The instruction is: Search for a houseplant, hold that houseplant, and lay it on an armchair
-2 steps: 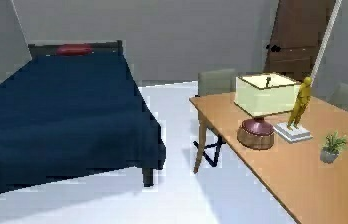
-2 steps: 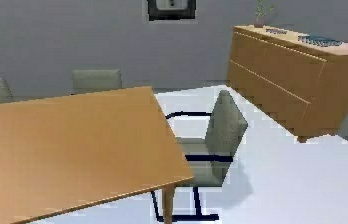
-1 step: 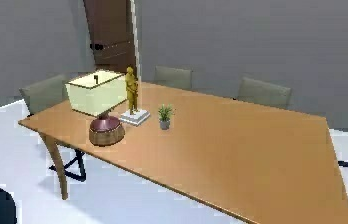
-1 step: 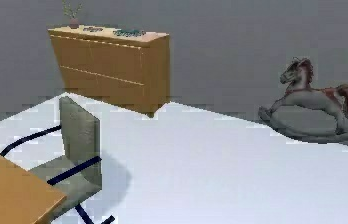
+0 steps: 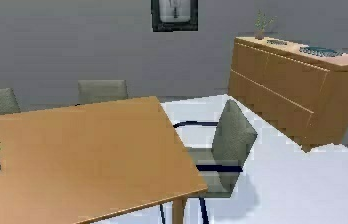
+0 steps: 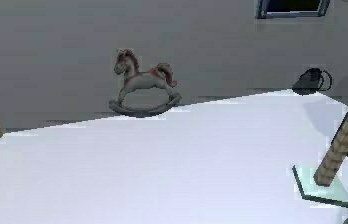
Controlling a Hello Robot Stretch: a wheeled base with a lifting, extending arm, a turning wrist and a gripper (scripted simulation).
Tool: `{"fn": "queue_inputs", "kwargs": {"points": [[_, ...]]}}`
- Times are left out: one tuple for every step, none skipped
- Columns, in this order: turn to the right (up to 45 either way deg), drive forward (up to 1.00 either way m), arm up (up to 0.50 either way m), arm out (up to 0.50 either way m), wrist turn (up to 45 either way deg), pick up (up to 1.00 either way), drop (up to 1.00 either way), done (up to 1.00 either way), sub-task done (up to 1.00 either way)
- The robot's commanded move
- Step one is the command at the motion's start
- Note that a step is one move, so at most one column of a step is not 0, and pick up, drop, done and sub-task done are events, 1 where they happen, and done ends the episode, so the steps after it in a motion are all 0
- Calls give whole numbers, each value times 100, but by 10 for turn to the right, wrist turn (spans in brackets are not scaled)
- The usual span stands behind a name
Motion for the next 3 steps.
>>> {"fn": "queue_inputs", "kwargs": {"points": [[0,30,0,0,0,0,0,0,0],[-450,0,0,0,0,0,0,0,0],[-450,0,0,0,0,0,0,0,0]]}}
